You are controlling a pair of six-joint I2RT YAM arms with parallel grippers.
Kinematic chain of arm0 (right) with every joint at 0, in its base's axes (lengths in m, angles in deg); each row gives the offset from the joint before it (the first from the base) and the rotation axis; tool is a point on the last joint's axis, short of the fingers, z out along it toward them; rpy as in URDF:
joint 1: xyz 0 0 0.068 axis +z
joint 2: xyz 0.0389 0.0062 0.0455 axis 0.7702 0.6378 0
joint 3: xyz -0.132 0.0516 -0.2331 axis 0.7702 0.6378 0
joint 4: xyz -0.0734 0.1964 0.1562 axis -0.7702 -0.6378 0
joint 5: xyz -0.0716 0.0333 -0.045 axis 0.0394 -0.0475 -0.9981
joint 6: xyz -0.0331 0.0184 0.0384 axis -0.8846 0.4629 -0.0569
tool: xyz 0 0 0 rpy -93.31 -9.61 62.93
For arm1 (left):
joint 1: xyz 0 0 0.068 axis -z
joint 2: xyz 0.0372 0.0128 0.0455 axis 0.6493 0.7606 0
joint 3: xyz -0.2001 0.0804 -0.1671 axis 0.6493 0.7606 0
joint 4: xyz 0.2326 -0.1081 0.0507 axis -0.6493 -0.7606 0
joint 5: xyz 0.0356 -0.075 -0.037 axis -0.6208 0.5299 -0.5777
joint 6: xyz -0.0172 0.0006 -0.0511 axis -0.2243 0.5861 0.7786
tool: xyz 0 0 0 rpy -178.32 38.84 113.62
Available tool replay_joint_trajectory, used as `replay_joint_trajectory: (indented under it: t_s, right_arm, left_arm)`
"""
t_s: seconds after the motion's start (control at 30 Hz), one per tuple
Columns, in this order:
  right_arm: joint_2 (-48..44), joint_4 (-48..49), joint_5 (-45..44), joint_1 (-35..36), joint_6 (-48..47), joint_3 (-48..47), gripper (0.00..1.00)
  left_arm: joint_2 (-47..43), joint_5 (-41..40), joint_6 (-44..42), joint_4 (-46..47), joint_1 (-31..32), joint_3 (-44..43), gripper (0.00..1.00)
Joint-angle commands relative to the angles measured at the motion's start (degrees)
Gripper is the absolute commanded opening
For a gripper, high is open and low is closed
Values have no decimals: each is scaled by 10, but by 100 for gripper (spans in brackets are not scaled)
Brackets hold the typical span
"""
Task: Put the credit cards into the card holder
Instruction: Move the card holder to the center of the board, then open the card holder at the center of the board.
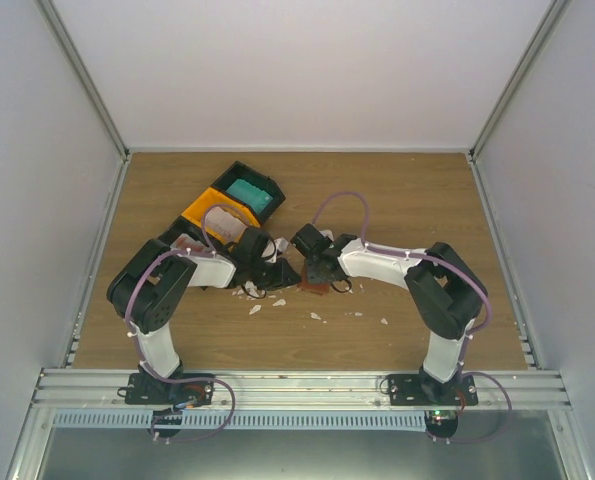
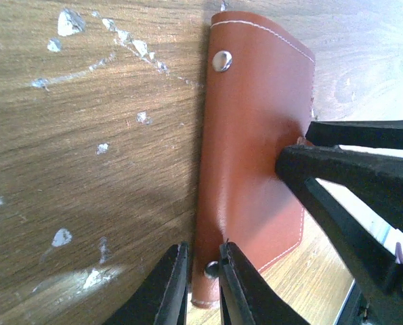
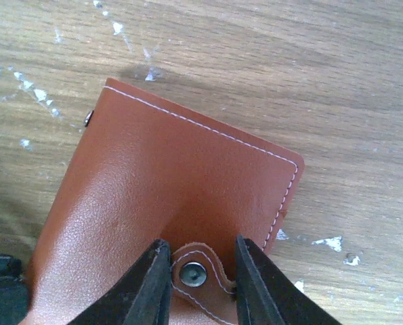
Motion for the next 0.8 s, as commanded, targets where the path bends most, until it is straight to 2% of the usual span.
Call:
replay_joint_trajectory:
  t_s: [0.0, 0.2, 0.3, 0.43, 0.6, 0.77]
  right_arm:
    - [15, -40, -48, 1, 21, 2, 22]
    - [6, -38, -57, 1, 22, 5, 18]
    - [-2, -4, -25, -5, 0, 19, 15]
    - [-32, 66, 39, -22, -38, 55, 13]
    - [-82, 173, 152, -62, -100, 119, 11]
    - [-105, 222, 229, -97, -125, 156, 8]
  left_arm:
    - [19, -56, -2, -66, -9, 34, 17]
    - [20, -50, -4, -53, -12, 35, 17]
    - [12, -41, -7, -42, -15, 37, 19]
    - [-7, -27, -12, -29, -23, 40, 27]
    - [-14, 10, -30, -17, -36, 41, 45]
    - [-7, 38, -44, -18, -38, 32, 54]
